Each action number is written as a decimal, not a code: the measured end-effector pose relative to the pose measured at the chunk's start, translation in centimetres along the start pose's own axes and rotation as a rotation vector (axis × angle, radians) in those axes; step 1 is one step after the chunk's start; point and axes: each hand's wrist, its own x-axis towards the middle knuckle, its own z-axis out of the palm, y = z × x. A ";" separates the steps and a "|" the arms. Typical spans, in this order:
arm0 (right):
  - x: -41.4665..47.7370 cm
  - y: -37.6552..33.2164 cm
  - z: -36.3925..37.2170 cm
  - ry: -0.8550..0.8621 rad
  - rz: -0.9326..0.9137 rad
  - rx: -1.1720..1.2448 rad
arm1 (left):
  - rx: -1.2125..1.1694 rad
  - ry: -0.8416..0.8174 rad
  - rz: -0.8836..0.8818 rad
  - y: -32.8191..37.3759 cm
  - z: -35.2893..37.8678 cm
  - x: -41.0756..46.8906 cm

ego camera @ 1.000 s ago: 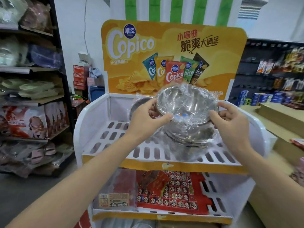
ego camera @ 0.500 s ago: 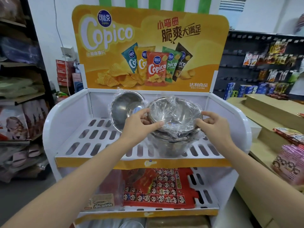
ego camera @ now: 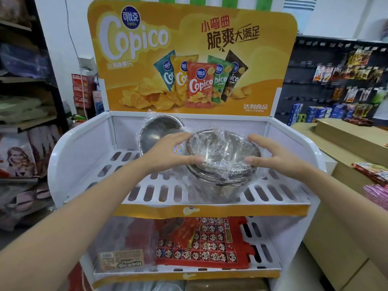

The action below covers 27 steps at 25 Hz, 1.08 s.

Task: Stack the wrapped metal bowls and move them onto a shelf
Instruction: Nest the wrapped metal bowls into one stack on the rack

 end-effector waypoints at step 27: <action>4.6 -4.0 0.0 0.141 -0.110 -0.170 | -0.244 0.406 -0.064 -5.1 0.7 -0.7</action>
